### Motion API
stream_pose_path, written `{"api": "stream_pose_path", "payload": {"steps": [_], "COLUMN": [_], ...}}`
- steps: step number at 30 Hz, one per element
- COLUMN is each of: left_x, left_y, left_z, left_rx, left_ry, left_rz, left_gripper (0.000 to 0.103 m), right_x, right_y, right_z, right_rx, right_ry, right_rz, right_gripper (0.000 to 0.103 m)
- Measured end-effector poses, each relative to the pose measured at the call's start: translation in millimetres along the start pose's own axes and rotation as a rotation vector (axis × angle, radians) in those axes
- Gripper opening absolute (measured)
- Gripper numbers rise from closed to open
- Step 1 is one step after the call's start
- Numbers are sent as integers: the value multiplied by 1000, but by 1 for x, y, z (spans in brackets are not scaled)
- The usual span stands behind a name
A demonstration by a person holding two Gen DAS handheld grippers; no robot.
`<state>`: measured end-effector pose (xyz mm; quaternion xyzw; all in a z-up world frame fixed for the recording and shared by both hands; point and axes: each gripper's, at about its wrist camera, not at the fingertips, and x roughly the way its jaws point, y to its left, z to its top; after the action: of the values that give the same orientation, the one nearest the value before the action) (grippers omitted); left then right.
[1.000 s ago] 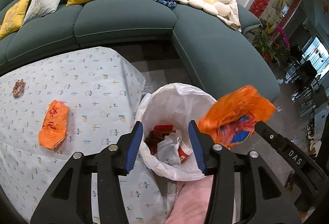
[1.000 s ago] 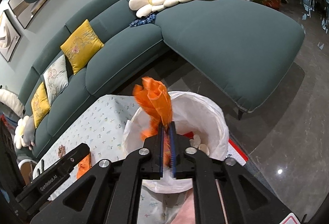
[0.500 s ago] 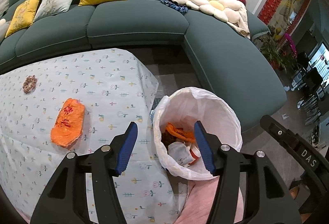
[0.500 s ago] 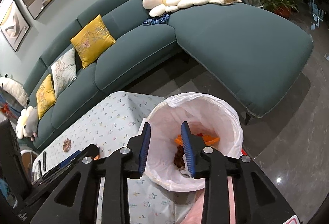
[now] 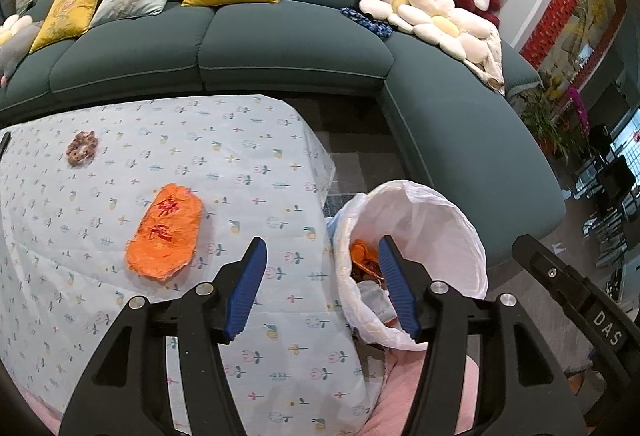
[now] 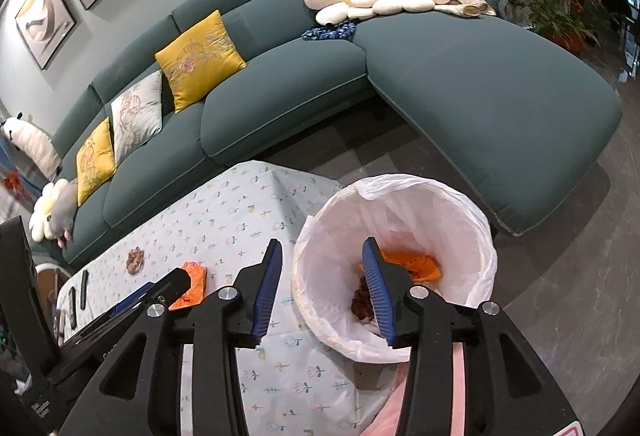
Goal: Collect trash
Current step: 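Withdraw both open tools from the bin toward the remaining items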
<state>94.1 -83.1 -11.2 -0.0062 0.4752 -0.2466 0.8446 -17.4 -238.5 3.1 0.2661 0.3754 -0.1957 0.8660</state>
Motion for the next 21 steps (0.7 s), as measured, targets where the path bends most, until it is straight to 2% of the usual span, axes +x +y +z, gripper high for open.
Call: {"api": "stream_pose_path", "payload": {"steps": [7,11,17,21], "left_x": [-9,-15,-21,-25], "left_y": [20,31,60,84], "left_z": [0,-1,-3,-4], "left_rx": [-28,-20,-62,-94], "left_ry": [-16,-33,-44,-57], "left_rz": [11,38,60,94], "left_gripper": [55,55,55,61], "right_x": [1,3,9,15], "right_y": [25,41,67,88], "right_z": [-6,-10,-17,-26], "right_rx": [-56,-94,-172,-232], "right_ry": [12,16,36,51], "right_rz": [4,-2,-22,-25], "right_gripper": [47,53,54,60]}}
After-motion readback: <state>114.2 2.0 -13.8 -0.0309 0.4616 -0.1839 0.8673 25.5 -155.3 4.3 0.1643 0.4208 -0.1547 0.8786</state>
